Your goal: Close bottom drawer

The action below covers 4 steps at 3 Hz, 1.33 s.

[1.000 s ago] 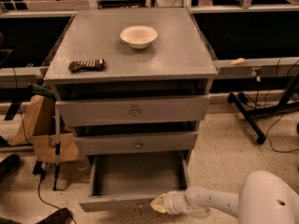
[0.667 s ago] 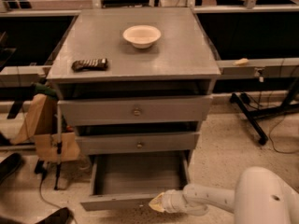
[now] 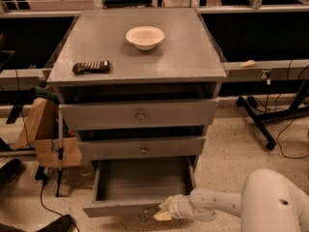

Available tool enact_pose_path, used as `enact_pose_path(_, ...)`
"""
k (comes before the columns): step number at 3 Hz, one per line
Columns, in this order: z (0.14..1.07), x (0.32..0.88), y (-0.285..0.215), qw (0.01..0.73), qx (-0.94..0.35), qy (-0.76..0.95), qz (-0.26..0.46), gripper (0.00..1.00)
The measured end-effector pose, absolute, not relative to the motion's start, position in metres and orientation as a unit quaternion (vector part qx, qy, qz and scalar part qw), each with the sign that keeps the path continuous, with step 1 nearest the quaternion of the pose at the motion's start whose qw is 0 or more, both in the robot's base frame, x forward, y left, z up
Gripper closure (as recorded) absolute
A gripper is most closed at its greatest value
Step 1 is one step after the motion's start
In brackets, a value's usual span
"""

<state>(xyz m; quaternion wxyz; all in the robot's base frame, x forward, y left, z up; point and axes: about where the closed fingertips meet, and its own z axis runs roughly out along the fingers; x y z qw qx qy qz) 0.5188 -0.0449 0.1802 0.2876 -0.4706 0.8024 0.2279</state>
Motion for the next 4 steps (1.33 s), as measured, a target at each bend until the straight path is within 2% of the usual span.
enact_pose_path(1,0.18,0.511,-0.045,0.288,-0.471,0.802,0.228,0.0)
enact_pose_path(2,0.18,0.506,-0.045,0.288,-0.47,0.803,0.228,0.0)
enact_pose_path(3,0.184,0.515,-0.051,0.289,-0.467,0.807,0.217,0.19)
enact_pose_path(4,0.193,0.542,-0.064,0.288,-0.465,0.815,0.191,0.42)
